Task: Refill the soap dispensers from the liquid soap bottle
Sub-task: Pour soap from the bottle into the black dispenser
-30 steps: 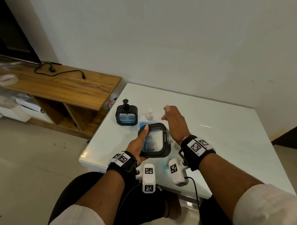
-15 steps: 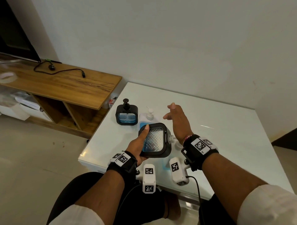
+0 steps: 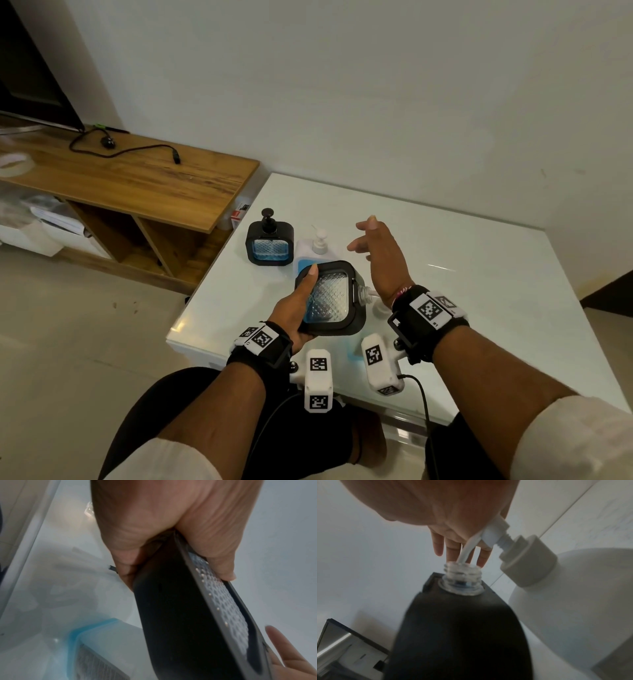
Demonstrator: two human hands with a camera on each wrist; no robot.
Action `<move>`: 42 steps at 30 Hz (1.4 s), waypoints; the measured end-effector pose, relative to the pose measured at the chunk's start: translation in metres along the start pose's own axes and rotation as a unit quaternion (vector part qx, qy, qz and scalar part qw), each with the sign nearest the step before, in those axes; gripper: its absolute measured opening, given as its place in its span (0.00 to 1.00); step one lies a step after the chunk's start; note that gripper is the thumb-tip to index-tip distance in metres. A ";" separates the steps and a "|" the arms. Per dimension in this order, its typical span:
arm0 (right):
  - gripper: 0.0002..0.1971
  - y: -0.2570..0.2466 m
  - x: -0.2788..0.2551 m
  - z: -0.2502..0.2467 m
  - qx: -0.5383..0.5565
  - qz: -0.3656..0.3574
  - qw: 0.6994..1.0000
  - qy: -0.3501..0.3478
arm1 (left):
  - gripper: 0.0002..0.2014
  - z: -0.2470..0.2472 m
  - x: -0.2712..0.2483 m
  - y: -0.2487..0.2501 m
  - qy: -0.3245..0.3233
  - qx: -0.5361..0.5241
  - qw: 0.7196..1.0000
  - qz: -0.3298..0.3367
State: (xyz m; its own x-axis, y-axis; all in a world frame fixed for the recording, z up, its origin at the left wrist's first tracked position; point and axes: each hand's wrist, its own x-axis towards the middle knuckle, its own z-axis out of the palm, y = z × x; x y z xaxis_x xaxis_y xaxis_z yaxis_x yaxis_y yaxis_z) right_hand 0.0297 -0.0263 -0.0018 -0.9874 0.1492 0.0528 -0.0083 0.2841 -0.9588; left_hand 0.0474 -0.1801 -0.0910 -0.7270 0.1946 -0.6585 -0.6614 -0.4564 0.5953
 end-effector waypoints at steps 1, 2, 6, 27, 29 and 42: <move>0.31 0.000 0.001 -0.001 0.006 0.000 1.000 0.005 | 0.58 0.000 -0.001 0.000 -0.002 0.001 1.000 -0.001; 0.31 0.000 0.001 -0.001 0.012 0.000 1.000 0.010 | 0.55 0.000 -0.001 0.001 -0.004 0.000 1.000 0.000; 0.32 0.000 0.003 0.000 0.013 0.000 1.000 0.008 | 0.51 0.000 -0.001 0.002 -0.005 -0.006 1.000 0.003; 0.30 0.002 -0.002 0.001 -0.018 -0.018 1.000 0.000 | 0.45 0.003 -0.007 0.001 0.004 -0.025 1.000 -0.006; 0.30 0.001 0.000 0.000 0.013 -0.010 1.000 0.015 | 0.45 0.003 -0.008 0.001 0.006 -0.020 1.000 -0.007; 0.33 0.000 0.000 -0.001 0.012 0.003 1.000 0.012 | 0.44 0.003 -0.009 0.002 0.007 -0.016 1.000 -0.001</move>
State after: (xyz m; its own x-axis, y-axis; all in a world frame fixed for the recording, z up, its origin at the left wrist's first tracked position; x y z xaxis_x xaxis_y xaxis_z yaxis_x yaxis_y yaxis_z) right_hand 0.0296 -0.0251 -0.0018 -0.9835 0.1729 0.0535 -0.0068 0.2599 -0.9656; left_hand 0.0523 -0.1803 -0.0833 -0.7233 0.1823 -0.6660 -0.6556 -0.4843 0.5794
